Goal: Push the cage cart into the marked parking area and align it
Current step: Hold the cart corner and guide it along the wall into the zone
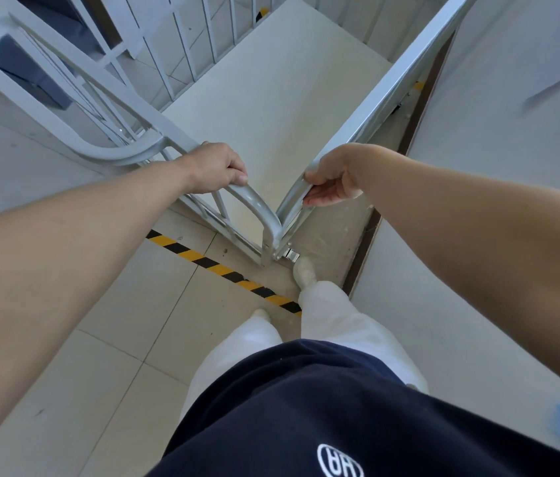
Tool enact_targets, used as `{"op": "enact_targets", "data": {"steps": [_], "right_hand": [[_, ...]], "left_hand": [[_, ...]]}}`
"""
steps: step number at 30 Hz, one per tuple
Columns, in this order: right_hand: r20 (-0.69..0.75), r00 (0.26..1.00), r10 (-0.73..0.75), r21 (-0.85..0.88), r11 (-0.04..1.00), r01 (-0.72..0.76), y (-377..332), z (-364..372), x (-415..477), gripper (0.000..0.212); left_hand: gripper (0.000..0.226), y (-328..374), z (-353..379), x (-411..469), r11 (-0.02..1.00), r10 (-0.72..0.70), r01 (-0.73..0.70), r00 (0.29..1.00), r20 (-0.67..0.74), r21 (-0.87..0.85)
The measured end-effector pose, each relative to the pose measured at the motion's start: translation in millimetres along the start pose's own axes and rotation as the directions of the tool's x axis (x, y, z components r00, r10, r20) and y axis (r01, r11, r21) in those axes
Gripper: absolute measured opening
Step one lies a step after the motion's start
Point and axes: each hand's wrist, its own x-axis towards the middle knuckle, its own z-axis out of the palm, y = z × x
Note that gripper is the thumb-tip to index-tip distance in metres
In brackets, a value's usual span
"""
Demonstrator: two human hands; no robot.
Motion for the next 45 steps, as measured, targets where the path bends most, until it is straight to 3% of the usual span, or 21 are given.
{"op": "enact_targets", "data": {"steps": [34, 45], "right_hand": [[0.072, 0.997, 0.007, 0.022, 1.000, -0.008, -5.6, -6.3, 10.1, 0.024], [0.199, 0.979, 0.052, 0.077, 0.995, -0.069, -9.0, -18.8, 19.3, 0.017]], "left_hand": [[0.022, 1.7, -1.9, 1.7, 1.000, -0.018, 0.018, 0.999, -0.041, 0.010], [0.019, 2.4, -1.3, 3.7, 1.000, -0.026, 0.026, 0.998, -0.064, 0.003]]}}
